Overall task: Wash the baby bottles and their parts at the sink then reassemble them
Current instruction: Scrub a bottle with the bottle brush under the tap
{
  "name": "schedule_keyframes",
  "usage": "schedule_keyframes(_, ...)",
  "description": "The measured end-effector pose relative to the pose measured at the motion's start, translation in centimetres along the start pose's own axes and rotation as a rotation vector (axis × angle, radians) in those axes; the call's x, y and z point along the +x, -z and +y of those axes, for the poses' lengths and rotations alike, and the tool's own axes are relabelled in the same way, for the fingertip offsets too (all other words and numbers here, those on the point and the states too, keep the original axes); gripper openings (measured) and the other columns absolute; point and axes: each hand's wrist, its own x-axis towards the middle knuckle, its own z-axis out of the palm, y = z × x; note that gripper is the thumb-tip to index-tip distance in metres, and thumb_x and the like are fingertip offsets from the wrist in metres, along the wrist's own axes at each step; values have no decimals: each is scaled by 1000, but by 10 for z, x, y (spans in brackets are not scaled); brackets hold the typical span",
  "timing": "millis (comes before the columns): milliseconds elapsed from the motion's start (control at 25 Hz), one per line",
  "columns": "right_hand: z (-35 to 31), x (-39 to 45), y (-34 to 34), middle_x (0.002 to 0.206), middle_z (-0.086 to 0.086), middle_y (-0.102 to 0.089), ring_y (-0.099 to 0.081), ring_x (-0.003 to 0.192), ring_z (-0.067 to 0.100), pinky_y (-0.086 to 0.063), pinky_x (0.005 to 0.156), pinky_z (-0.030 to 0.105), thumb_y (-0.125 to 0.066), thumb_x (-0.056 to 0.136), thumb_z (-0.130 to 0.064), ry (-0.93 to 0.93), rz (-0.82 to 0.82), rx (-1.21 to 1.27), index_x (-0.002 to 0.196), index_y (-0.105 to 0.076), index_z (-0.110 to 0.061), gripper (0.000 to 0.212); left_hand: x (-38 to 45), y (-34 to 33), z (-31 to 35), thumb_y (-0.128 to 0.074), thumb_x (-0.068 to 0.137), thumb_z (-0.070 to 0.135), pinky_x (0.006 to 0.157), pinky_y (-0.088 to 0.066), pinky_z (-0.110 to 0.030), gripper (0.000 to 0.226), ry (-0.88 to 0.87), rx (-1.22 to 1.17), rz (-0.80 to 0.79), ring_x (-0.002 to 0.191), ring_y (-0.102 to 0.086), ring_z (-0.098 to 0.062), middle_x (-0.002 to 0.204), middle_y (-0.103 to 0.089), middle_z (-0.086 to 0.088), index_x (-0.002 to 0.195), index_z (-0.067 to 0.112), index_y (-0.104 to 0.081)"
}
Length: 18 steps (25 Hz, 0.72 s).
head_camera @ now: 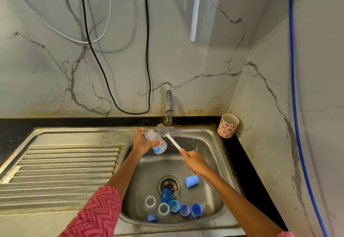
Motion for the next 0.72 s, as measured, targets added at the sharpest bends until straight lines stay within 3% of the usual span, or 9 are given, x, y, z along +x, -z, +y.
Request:
schedule_keyframes(80, 2, 0, -4, 53, -4, -37, -33, 46, 11, -27, 45, 24, -34, 98, -51, 40, -21, -87, 60, -40, -20, 49, -3, 0, -9, -85, 62, 7, 86, -54, -40, 80, 61, -81, 26, 105, -57, -25, 117, -54, -8, 127, 15, -39)
schedule_keyframes(160, 9, 0, 1, 54, -5, -38, -33, 48, 10, -28, 49, 26, -33, 98, -51, 52, 1, -196, 59, -40, -21, 49, -4, 3, -16, -84, 63, 10, 87, -54, -43, 70, 60, -4, 18, 104, -60, -26, 117, -60, -11, 125, 11, -50)
schedule_keyframes(240, 12, 0, 14, 53, -5, -38, -34, 48, 10, -28, 50, 26, -35, 98, -49, 129, 78, -204, 58, -39, -22, 49, -2, 11, -15, -82, 66, 8, 82, -52, -36, 60, -1, 169, -47, 103, -59, -26, 111, -62, -8, 120, 10, -56)
schedule_keyframes(320, 7, -6, 32, 56, -3, -43, -43, 53, 14, -27, 49, 24, -34, 99, -48, 240, 110, -450, 60, -42, -22, 48, 3, 18, -10, -82, 66, 9, 84, -47, -33, 62, -65, 362, -101, 108, -56, -27, 111, -59, -6, 122, 11, -57)
schedule_keyframes(440, 0, -1, 56, 83, 7, -66, -63, 79, 24, -33, 61, 27, -30, 100, -49, 409, 163, -870, 87, -62, -12, 50, 10, 22, 0, -81, 67, 15, 92, -43, -31, 69, -166, 766, -191, 113, -50, -23, 124, -55, -6, 130, 19, -52)
schedule_keyframes(520, -5, 7, 62, 67, 7, -67, -65, 62, 18, -32, 52, 24, -53, 89, -54, 571, 223, -1104, 78, -67, -13, 45, 10, 16, 11, -77, 70, 19, 92, -41, -29, 63, -265, 1031, -255, 112, -49, -19, 123, -55, 0, 127, 28, -51)
schedule_keyframes(600, -3, 20, 61, 35, -2, -48, -46, 28, 12, -19, 39, 16, -79, 63, -57, 597, 300, -1128, 50, -59, -18, 46, 9, 9, 19, -71, 76, 24, 98, -37, -33, 55, -375, 1288, -327, 115, -46, -17, 123, -54, 4, 125, 34, -50)
schedule_keyframes(680, 2, 29, 57, 30, -5, -38, -35, 21, 10, -16, 36, 14, -81, 59, -58, 669, 344, -1078, 46, -51, -21, 49, 7, 7, 16, -70, 78, 27, 103, -34, -36, 56, -402, 1408, -399, 120, -42, -18, 128, -50, 5, 128, 35, -46)
schedule_keyframes(720, 3, 29, 54, 31, -6, -38, -34, 22, 9, -16, 35, 14, -79, 61, -58, 698, 366, -1072, 48, -50, -22, 49, 5, 8, 13, -71, 77, 26, 103, -34, -34, 58, -389, 1356, -429, 120, -42, -16, 129, -49, 6, 129, 32, -46)
